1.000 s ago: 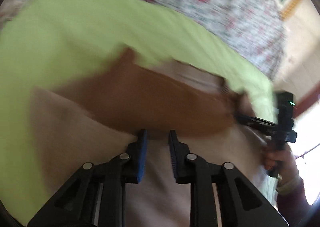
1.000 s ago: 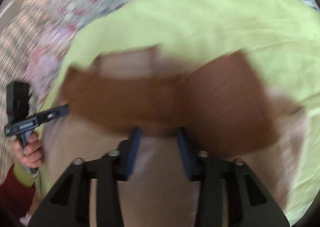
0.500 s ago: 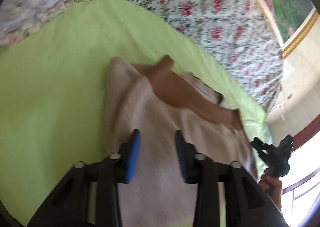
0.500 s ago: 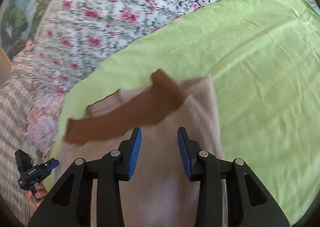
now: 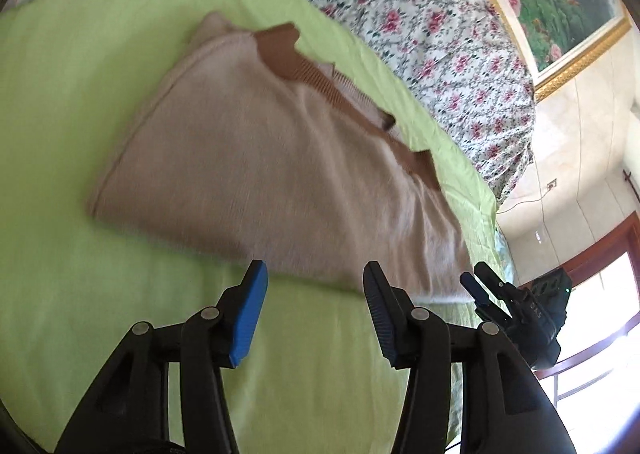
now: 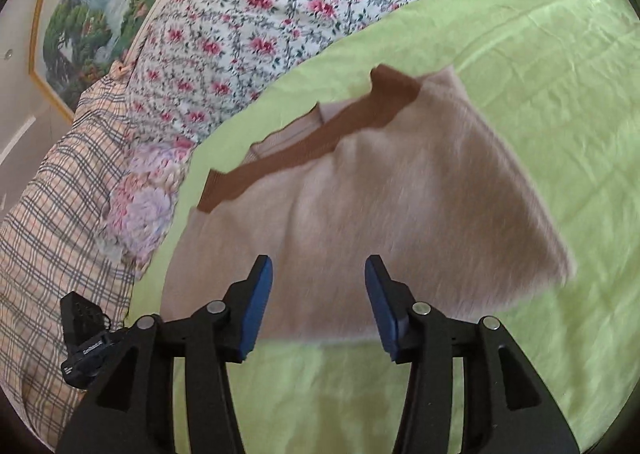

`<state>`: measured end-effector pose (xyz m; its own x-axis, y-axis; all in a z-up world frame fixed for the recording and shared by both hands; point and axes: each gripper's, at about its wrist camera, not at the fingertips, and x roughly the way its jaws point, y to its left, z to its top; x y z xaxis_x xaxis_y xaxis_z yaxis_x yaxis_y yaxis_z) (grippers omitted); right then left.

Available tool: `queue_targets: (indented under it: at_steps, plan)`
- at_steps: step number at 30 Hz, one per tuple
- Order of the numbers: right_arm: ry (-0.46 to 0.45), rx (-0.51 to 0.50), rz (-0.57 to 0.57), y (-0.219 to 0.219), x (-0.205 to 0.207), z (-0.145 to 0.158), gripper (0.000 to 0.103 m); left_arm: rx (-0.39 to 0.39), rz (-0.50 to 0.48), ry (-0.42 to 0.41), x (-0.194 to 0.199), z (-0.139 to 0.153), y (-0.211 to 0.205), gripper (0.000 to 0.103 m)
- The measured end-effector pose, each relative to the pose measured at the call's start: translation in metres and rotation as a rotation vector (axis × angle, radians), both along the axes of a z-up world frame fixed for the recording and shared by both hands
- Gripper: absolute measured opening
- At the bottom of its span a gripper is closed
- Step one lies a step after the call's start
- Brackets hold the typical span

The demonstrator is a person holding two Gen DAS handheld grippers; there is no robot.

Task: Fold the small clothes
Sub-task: 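Move both open tools to the side edge of the folded sweater, then grasp the sweater side with the left tool while the right tool grasps beside it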

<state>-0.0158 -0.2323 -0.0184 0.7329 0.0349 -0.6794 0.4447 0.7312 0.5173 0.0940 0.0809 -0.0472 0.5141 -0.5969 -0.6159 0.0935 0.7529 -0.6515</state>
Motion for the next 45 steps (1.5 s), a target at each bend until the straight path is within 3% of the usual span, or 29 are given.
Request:
queue_targets:
  at_steps: [9, 17, 23, 25, 26, 27, 28, 30, 36, 42, 45]
  plan:
    - [-0.011, 0.010, 0.015, 0.020, -0.012, -0.001, 0.056, -0.009, 0.083, 0.041, -0.007, -0.014, -0.004, 0.059]
    - [-0.036, 0.008, 0.023, 0.023, -0.012, 0.009, 0.057, -0.089, 0.210, 0.058, 0.029, -0.027, 0.016, 0.059]
    - [-0.032, 0.015, 0.012, 0.016, -0.009, 0.009, 0.057, -0.086, 0.287, 0.036, 0.057, -0.027, 0.026, 0.059]
    - [-0.027, 0.018, 0.011, 0.011, -0.006, 0.008, 0.057, -0.065, 0.315, 0.028, 0.063, -0.025, 0.028, 0.055]
    - [-0.025, 0.019, 0.013, 0.009, -0.004, 0.007, 0.057, -0.043, 0.327, 0.021, 0.068, -0.024, 0.028, 0.048]
    - [-0.022, 0.019, 0.018, 0.005, -0.001, 0.007, 0.057, -0.021, 0.333, 0.016, 0.070, -0.023, 0.028, 0.030]
    - [-0.021, 0.019, 0.019, 0.001, 0.001, 0.006, 0.057, -0.006, 0.326, 0.010, 0.073, -0.022, 0.027, 0.019]
    - [-0.012, 0.029, 0.018, -0.012, 0.007, 0.006, 0.057, 0.020, 0.311, -0.012, 0.077, -0.015, 0.025, 0.012]
    - [-0.020, 0.071, 0.046, -0.049, 0.024, 0.012, 0.057, 0.173, 0.190, -0.197, 0.070, 0.043, -0.027, 0.009]
    - [-0.038, 0.270, 0.128, -0.091, 0.064, 0.002, 0.058, 0.223, 0.005, -0.314, 0.070, 0.074, -0.108, 0.008]
    - [-0.060, 0.351, 0.216, -0.098, 0.093, 0.000, 0.074, 0.268, -0.089, -0.337, 0.068, 0.072, -0.151, 0.008]
